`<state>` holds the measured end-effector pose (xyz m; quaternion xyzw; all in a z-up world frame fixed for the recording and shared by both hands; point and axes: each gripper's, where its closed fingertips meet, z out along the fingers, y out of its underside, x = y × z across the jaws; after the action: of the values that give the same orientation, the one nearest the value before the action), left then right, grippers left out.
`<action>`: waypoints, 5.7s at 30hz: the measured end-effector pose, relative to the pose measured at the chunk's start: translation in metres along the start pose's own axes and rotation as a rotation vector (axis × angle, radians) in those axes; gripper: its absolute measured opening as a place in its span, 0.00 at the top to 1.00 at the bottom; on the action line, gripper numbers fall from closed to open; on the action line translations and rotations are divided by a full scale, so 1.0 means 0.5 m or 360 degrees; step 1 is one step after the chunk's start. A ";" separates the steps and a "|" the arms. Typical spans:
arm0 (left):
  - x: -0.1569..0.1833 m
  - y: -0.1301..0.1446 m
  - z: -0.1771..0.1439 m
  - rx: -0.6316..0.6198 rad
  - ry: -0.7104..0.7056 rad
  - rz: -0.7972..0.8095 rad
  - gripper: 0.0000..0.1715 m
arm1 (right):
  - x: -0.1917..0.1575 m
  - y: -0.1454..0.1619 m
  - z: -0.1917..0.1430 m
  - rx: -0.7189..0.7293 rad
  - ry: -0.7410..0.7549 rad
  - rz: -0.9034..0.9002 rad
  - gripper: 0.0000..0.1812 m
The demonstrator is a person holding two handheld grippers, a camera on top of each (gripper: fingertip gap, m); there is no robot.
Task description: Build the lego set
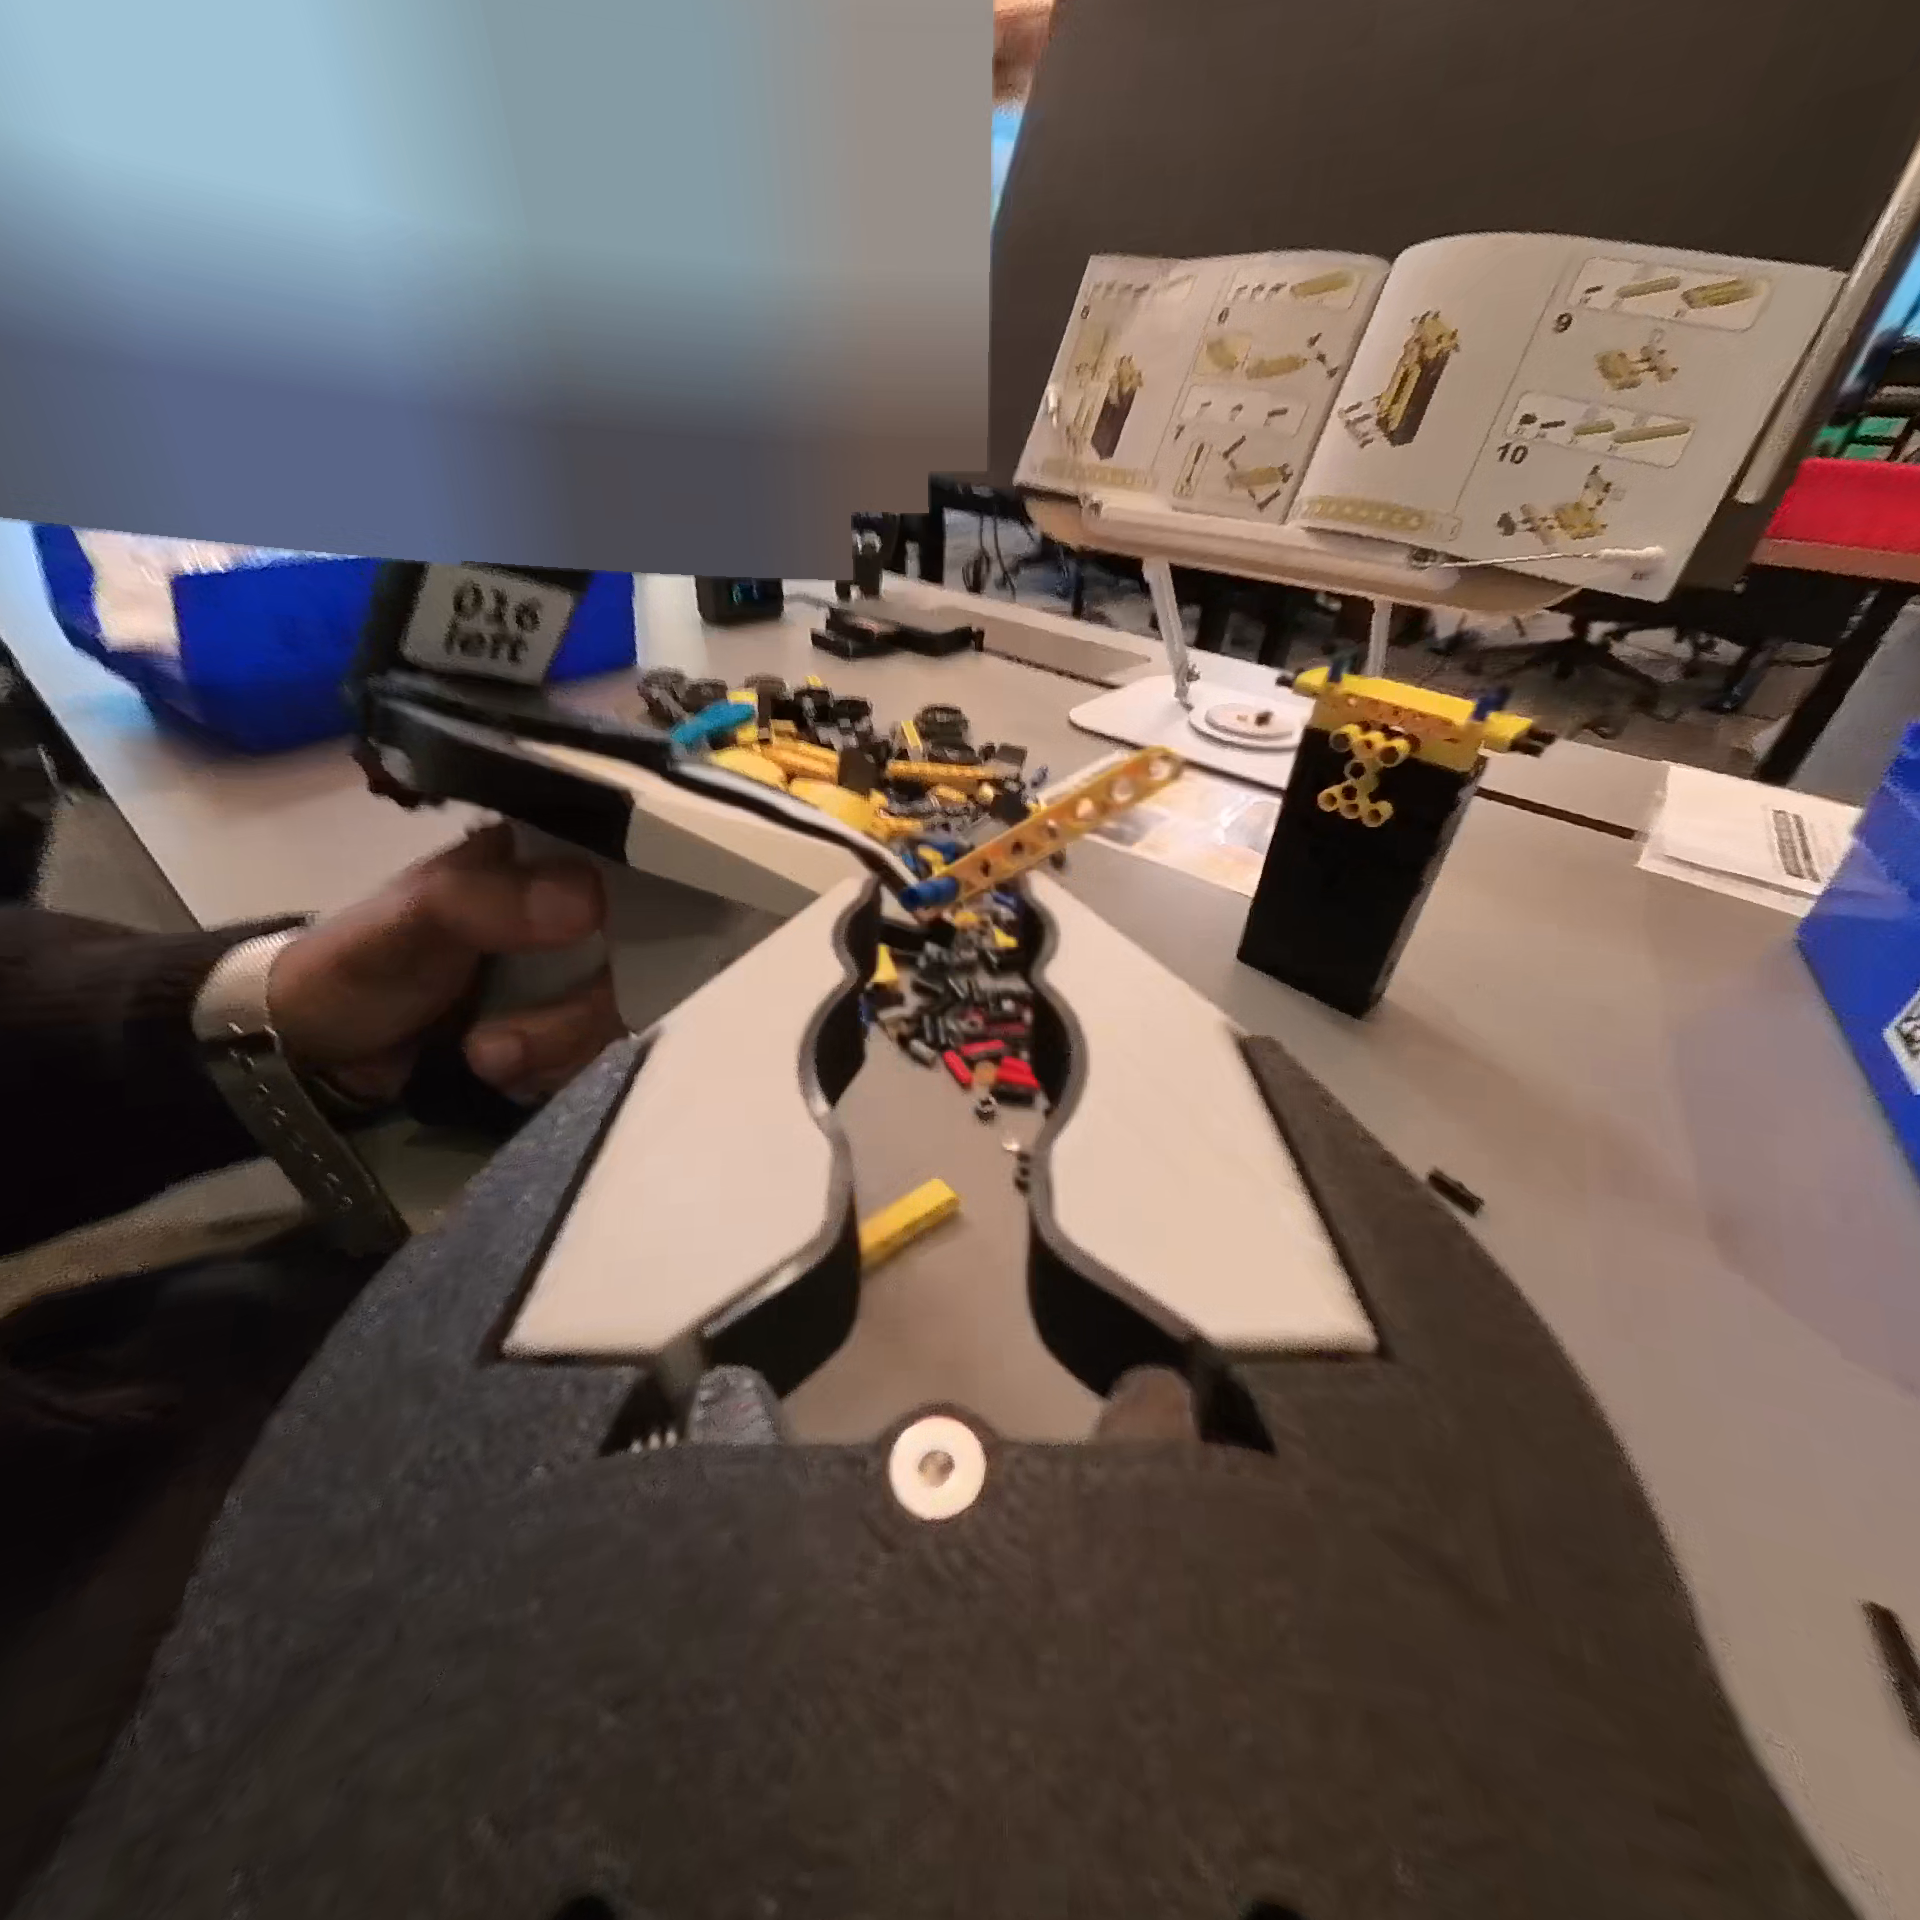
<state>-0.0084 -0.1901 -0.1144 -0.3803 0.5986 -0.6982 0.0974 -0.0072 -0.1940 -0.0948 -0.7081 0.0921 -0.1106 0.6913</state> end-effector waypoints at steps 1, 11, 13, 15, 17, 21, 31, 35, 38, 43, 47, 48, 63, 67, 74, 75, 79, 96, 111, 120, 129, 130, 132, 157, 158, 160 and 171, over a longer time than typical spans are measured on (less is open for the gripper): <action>0.000 -0.005 -0.003 0.0023 0.0022 -0.0038 0.95 | 0.001 -0.007 -0.004 0.0054 -0.0034 0.0068 0.84; 0.060 -0.015 -0.010 0.0054 0.0466 -0.0309 0.96 | -0.029 -0.030 -0.018 0.0294 -0.0572 0.0718 0.74; 0.070 -0.010 -0.008 0.0027 0.0505 -0.0298 0.96 | -0.032 -0.028 -0.019 0.0291 -0.0574 0.0677 0.75; 0.079 -0.007 -0.006 0.0009 0.0530 -0.0280 0.96 | -0.040 -0.029 -0.022 0.0294 -0.0598 0.0624 0.78; 0.080 -0.004 -0.005 0.0001 0.0529 -0.0269 0.96 | -0.046 -0.031 -0.025 0.0304 -0.0605 0.0571 0.84; 0.080 -0.004 -0.005 0.0001 0.0508 -0.0224 0.96 | -0.047 -0.031 -0.027 0.0309 -0.0598 0.0542 0.84; 0.100 0.014 0.001 -0.0076 0.0540 -0.0129 0.96 | -0.038 -0.034 -0.033 0.0339 -0.0544 0.0483 0.93; 0.088 0.009 0.000 -0.0056 0.0512 -0.0176 0.96 | -0.041 -0.044 -0.041 0.0383 -0.0641 0.0590 0.76; 0.087 0.004 -0.003 -0.0035 0.0526 -0.0215 0.96 | -0.031 -0.044 -0.040 0.0409 -0.0600 0.0601 0.75; 0.074 0.001 -0.002 -0.0022 0.0486 -0.0252 0.96 | -0.011 -0.033 -0.037 0.0441 -0.0505 0.0615 0.75; 0.065 -0.001 -0.003 -0.0007 0.0474 -0.0298 0.96 | -0.009 -0.031 -0.037 0.0447 -0.0518 0.0646 0.75; 0.064 -0.002 -0.002 -0.0006 0.0473 -0.0306 0.96 | -0.010 -0.030 -0.037 0.0441 -0.0520 0.0646 0.75; 0.060 0.014 0.009 -0.0074 0.0446 -0.0315 0.96 | -0.010 -0.016 -0.023 0.0375 -0.0505 0.0668 0.75; 0.057 0.014 0.009 -0.0071 0.0440 -0.0329 0.96 | -0.011 -0.018 -0.024 0.0387 -0.0515 0.0678 0.75; 0.056 0.015 0.010 -0.0075 0.0434 -0.0325 0.96 | -0.018 -0.020 -0.026 0.0396 -0.0539 0.0655 0.75; 0.057 0.015 0.010 -0.0075 0.0435 -0.0325 0.96 | -0.021 -0.021 -0.027 0.0400 -0.0551 0.0652 0.75; 0.062 0.014 0.009 -0.0072 0.0456 -0.0317 0.96 | -0.028 -0.018 -0.023 0.0378 -0.0545 0.0622 0.75; 0.074 0.019 0.009 -0.0097 0.0430 -0.0177 0.96 | -0.041 -0.021 -0.026 0.0377 -0.0588 0.0567 0.84; 0.092 0.022 0.007 -0.0104 0.0355 0.0100 0.96 | -0.060 -0.024 -0.034 0.0355 -0.0711 0.0547 0.85; 0.095 0.025 0.008 -0.0111 0.0335 0.0161 0.96 | -0.069 -0.023 -0.032 0.0323 -0.0741 0.0531 0.86; 0.080 0.019 0.008 -0.0094 0.0293 0.0135 0.96 | -0.056 -0.019 -0.031 0.0301 -0.0745 0.0639 0.85; 0.077 0.018 0.008 -0.0087 0.0273 0.0147 0.96 | -0.054 -0.018 -0.032 0.0309 -0.0739 0.0641 0.85; 0.073 0.017 0.008 -0.0081 0.0260 0.0151 0.96 | -0.045 -0.015 -0.028 0.0311 -0.0674 0.0625 0.83; 0.092 0.010 0.001 -0.0041 0.0389 0.0081 0.96 | -0.068 -0.026 -0.040 0.0368 -0.0860 0.0731 0.86; 0.092 0.010 0.001 -0.0042 0.0390 0.0080 0.96 | -0.066 -0.028 -0.042 0.0382 -0.0860 0.0738 0.86; 0.092 0.010 0.001 -0.0045 0.0393 0.0076 0.96 | -0.061 -0.032 -0.046 0.0410 -0.0868 0.0765 0.86; 0.097 0.012 0.000 -0.0054 0.0427 0.0047 0.96 | -0.067 -0.036 -0.053 0.0435 -0.0906 0.0747 0.82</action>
<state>-0.0437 -0.2205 -0.0999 -0.2762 0.6235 -0.7311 0.0203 -0.0474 -0.2094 -0.0775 -0.5715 0.0407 0.2401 0.7836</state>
